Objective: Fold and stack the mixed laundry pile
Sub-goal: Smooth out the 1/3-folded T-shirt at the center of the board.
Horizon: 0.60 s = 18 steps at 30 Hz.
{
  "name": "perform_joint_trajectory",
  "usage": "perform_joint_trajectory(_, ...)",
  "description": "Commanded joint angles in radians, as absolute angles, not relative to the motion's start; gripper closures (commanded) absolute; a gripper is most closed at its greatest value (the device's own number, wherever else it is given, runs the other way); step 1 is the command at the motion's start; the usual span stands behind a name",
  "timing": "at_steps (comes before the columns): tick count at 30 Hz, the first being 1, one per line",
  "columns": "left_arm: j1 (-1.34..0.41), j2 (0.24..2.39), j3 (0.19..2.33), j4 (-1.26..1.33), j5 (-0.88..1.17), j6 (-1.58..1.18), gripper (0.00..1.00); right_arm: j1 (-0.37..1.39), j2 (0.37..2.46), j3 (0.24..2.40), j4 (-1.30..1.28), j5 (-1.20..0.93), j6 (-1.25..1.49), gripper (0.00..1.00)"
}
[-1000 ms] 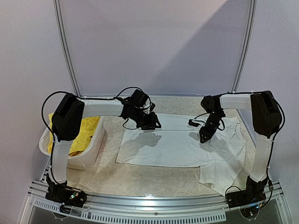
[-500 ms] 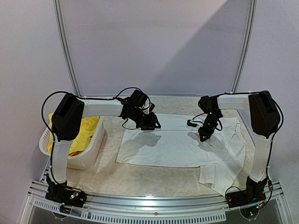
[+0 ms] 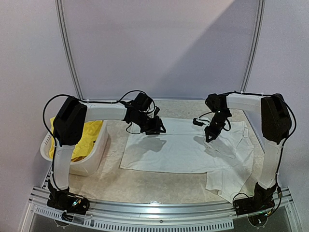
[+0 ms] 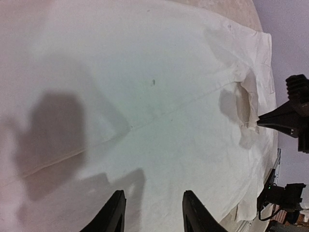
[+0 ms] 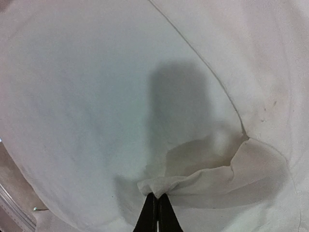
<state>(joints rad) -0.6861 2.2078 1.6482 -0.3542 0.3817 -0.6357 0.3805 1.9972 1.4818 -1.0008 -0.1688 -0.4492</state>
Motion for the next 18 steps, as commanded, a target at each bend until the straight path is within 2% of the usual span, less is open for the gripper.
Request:
perform_joint_trajectory(1,-0.672,2.194,1.635,-0.339,0.392,-0.629,0.59,0.39,1.966,1.535,-1.046,-0.259,-0.422,1.0)
perform_joint_trajectory(8,-0.67,2.178,1.606,-0.336,0.394,-0.628,0.59,0.391,2.023,1.593,-1.062,-0.311,-0.39,0.99)
perform_joint_trajectory(14,-0.667,2.171,1.596,-0.336,0.395,-0.626,0.59,0.39,2.071,1.615,-1.148,-0.288,-0.415,0.87)
perform_joint_trajectory(18,-0.664,2.177,1.603,-0.34,0.393,-0.622,0.59,0.373,2.028,1.61,-1.18,-0.231,-0.452,0.79)
